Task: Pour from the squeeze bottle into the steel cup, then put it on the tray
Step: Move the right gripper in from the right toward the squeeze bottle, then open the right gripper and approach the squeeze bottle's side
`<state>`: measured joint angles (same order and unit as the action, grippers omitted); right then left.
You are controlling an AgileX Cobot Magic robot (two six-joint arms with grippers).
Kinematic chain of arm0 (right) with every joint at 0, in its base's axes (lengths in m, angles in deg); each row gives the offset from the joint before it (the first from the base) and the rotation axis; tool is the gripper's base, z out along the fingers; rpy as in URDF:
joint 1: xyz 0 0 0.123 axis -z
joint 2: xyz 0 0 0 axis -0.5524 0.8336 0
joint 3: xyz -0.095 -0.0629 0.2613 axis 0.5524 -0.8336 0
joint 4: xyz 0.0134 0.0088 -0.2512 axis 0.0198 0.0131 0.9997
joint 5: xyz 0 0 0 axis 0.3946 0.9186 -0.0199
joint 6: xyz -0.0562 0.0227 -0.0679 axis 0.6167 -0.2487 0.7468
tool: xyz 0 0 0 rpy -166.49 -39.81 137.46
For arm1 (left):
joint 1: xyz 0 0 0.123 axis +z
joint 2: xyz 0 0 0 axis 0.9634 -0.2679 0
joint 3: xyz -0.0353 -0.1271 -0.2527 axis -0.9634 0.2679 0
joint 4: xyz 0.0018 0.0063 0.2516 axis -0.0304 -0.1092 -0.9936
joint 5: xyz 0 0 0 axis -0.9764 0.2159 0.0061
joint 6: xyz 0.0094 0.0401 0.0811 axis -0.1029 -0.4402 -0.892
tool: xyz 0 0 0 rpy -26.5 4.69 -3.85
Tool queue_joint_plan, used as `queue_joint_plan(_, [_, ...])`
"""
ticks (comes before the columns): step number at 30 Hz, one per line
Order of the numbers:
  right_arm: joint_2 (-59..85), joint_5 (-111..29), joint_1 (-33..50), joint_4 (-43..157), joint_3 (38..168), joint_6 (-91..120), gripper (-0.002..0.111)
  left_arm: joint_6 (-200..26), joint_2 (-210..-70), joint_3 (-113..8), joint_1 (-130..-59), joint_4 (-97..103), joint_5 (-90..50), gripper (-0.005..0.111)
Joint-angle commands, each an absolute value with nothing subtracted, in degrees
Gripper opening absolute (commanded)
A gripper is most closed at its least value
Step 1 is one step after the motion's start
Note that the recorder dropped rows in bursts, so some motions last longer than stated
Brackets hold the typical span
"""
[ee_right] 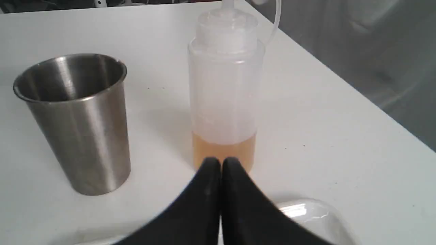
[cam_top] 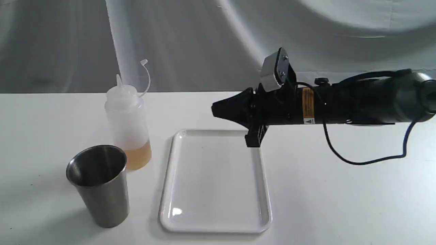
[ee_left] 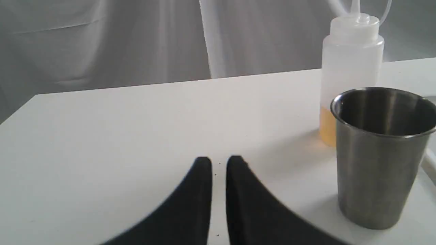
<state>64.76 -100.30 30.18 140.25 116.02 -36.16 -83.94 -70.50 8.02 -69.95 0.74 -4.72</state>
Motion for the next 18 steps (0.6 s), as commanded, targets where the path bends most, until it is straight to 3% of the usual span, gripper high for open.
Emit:
queue_joint_plan(1, [66.0,-101.7,30.4,139.9,116.5,-36.3,0.000,-83.8,-70.2,8.3,-70.1,0.6,-5.1,0.008])
queue_joint_plan(5, [68.1,-101.7,30.1,138.1,116.5,-35.9,0.002,-83.8,-70.2,8.3,-70.1,0.6,-5.1,0.008])
queue_joint_plan(8, [69.0,-101.0,29.6,136.1,116.5,-34.9,0.013,-83.8,-70.2,8.3,-70.1,0.6,-5.1,0.008])
queue_joint_plan(15, [71.0,-99.9,27.9,136.6,121.0,-33.6,0.075,-83.8,-70.2,8.3,-70.1,0.6,-5.1,0.008])
queue_joint_plan(18, [72.2,-99.8,26.6,137.5,124.0,-33.6,0.078,-83.8,-70.2,8.3,-70.1,0.6,-5.1,0.008])
